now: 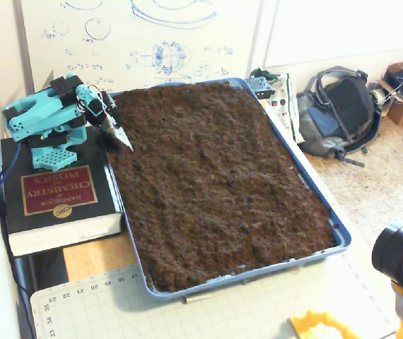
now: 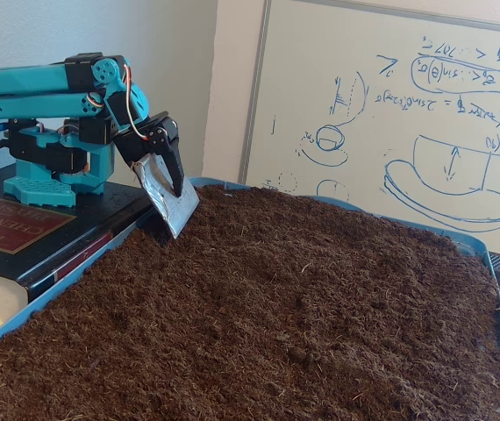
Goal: Build a berm.
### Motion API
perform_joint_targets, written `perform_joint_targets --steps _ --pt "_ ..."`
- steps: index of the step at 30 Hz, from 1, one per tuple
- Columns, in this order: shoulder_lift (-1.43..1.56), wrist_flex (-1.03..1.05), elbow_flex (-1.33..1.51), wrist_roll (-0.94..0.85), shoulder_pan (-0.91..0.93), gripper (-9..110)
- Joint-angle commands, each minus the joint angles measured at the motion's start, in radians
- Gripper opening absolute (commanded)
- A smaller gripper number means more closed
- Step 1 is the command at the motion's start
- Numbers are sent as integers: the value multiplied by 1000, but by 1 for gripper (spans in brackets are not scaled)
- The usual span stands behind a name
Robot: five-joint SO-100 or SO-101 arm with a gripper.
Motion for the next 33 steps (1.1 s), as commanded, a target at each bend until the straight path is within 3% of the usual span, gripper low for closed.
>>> perform_joint_targets --steps 1,21,33 --pt "34 17 -17 12 5 1" --pt "34 -14 -18 12 -5 1" --pt "34 -469 -84 26 6 1"
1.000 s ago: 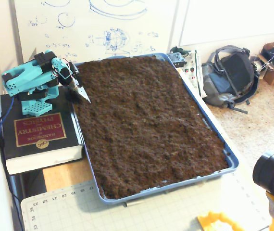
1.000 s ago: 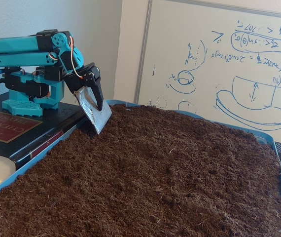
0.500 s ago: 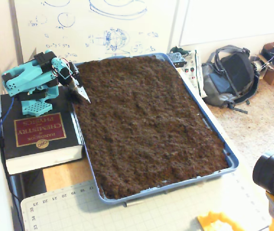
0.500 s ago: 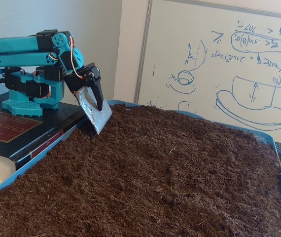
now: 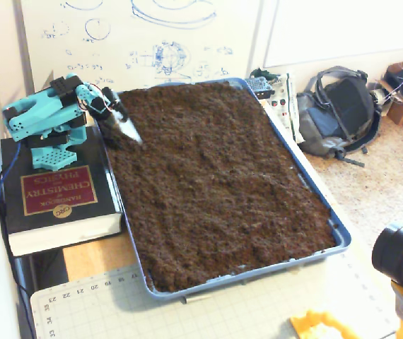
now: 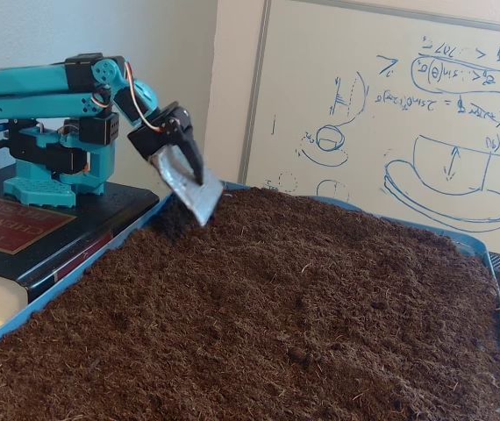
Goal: Build a berm.
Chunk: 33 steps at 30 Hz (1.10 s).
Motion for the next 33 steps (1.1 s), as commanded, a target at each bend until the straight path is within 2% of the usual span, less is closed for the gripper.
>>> perform_joint_targets --steps 1,7,12,16,20,26,29,33 --pt "35 -155 -83 9 0 1" --pt "34 -327 -89 12 6 1" --pt "-81 -302 -164 15 6 0" --pt "-396 -224 -390 15 6 0" --pt "-831 -166 -669 15 8 0" --pt "-1411 -153 -986 14 11 1" --pt "-1575 -164 -1034 12 9 1" --pt "-1624 -166 -1124 14 17 1"
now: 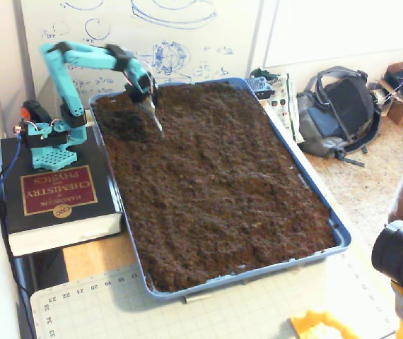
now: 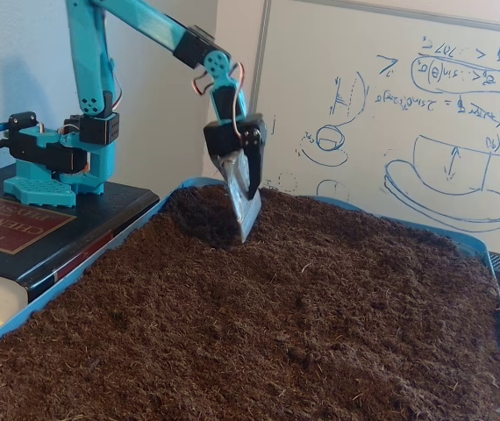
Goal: Build a berm.
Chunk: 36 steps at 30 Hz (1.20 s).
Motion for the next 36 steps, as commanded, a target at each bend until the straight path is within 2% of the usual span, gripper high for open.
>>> perform_joint_targets --steps 1,5,11,16,29,36 --pt "3 -6 -186 8 21 0" --pt "-2 9 -310 8 69 0" --pt "-23 57 -301 6 81 0" --pt "-40 57 -463 8 83 0" --pt "-712 57 -1177 58 107 0" --pt "-833 72 -1378 158 64 0"
